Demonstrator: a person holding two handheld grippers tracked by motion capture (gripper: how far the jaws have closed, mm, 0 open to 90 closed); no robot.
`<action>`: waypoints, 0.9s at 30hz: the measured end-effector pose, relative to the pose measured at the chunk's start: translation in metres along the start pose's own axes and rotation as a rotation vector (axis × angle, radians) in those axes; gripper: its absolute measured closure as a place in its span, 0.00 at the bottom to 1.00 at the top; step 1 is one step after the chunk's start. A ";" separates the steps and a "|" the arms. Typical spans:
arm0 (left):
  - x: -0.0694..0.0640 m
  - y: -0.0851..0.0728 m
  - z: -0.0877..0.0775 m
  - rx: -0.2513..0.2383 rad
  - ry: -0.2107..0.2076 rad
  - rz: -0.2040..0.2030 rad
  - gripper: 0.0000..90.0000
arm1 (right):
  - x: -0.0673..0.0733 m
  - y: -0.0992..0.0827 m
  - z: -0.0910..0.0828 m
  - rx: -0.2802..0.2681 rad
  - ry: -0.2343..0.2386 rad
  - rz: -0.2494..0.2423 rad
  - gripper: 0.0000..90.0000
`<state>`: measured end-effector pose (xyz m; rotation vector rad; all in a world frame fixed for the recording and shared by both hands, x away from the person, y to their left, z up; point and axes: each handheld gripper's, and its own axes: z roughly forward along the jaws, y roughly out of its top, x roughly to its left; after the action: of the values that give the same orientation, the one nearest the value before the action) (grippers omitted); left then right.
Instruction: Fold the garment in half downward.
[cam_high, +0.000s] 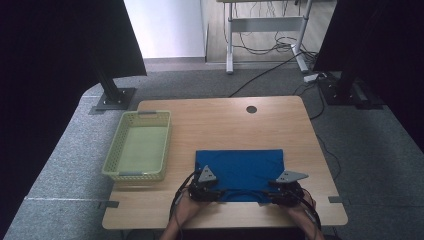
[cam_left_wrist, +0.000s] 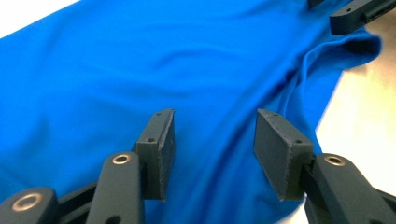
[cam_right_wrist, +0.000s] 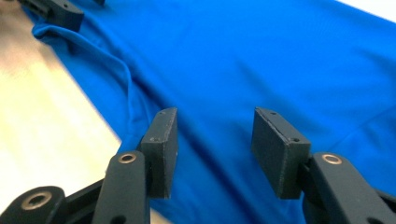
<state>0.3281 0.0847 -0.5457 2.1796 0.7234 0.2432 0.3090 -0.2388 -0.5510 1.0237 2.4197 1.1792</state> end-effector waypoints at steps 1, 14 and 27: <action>-0.001 -0.002 -0.002 0.001 0.000 0.001 0.53 | 0.002 -0.002 -0.001 0.004 0.002 -0.002 0.56; 0.012 0.004 -0.012 -0.026 0.082 -0.036 0.44 | 0.006 -0.005 -0.015 -0.009 -0.062 0.022 0.45; 0.008 -0.009 -0.001 0.021 0.188 -0.027 0.36 | -0.006 -0.017 -0.009 0.029 -0.182 0.083 0.27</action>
<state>0.3312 0.0944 -0.5523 2.1844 0.8628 0.4325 0.3012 -0.2554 -0.5587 1.1950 2.2799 1.0297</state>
